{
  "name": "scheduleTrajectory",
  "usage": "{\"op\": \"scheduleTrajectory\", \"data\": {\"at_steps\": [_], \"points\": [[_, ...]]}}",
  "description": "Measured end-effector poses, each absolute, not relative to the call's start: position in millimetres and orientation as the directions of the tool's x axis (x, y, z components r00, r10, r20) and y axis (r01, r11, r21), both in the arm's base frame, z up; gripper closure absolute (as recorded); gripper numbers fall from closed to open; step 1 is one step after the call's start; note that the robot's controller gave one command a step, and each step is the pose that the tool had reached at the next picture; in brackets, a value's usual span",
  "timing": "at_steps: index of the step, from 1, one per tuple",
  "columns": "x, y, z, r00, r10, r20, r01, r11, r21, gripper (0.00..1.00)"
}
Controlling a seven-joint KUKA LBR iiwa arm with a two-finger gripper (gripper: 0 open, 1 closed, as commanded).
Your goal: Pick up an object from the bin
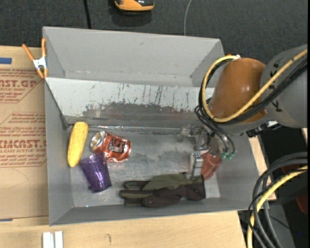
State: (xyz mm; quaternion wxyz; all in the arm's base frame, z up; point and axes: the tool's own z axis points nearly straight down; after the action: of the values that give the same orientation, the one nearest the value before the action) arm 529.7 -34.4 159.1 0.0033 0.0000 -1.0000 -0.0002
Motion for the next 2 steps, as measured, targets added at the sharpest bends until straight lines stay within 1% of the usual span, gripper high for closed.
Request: {"op": "scheduleTrajectory", "data": {"at_steps": [1,2], "points": [[531.5,-34,164,-1.0,-0.001,-0.001,-0.001,1.0,0.0,0.0],[509.8,-54,117,-0.998,-0.063,-0.007,-0.063,0.998,0.0,0.0]]}}
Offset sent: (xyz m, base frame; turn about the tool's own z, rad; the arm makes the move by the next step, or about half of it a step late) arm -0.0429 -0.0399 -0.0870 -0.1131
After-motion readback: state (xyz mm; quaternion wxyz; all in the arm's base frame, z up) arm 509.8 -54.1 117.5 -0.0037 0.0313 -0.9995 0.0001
